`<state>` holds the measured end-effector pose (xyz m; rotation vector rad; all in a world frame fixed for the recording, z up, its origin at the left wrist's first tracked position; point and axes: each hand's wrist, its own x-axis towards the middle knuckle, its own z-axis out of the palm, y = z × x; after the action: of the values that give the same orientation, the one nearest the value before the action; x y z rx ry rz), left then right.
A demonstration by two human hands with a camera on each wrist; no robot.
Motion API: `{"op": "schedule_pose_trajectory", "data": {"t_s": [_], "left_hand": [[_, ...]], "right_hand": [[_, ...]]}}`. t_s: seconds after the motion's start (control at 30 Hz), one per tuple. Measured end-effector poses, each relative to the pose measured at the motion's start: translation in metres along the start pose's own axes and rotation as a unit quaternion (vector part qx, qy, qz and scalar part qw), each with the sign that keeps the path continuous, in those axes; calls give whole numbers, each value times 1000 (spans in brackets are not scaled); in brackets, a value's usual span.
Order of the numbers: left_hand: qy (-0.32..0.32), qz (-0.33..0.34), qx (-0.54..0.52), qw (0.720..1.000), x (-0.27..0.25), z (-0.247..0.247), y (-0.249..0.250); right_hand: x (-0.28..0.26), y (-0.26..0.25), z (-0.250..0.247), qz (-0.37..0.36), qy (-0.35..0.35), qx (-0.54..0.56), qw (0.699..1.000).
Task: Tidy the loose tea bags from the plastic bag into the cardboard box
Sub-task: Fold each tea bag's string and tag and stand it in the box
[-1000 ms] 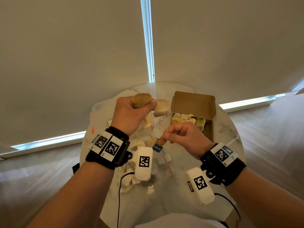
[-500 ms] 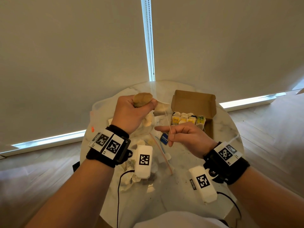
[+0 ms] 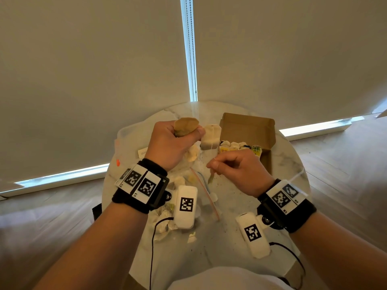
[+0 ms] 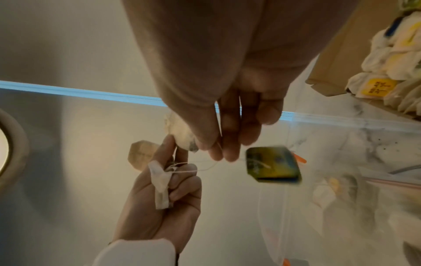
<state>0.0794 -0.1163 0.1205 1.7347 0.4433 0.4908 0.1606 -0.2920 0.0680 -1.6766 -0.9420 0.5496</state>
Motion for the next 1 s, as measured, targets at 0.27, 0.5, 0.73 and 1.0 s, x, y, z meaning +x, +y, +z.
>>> {"op": "schedule_pose_trajectory", "data": {"t_s": [0.27, 0.5, 0.73, 1.0], "left_hand": [[14, 1, -1, 1000, 1, -3, 4], [14, -3, 5, 1000, 2, -5, 3], [9, 0, 7, 1000, -1, -5, 8], [12, 1, 11, 1000, 1, -7, 10]], "right_hand": [[-3, 0, -1, 66, -25, 49, 996], [-4, -3, -4, 81, -65, 71, 992], [-8, -6, -1, 119, -57, 97, 986], [-10, -2, 2, 148, -65, 143, 977]]}}
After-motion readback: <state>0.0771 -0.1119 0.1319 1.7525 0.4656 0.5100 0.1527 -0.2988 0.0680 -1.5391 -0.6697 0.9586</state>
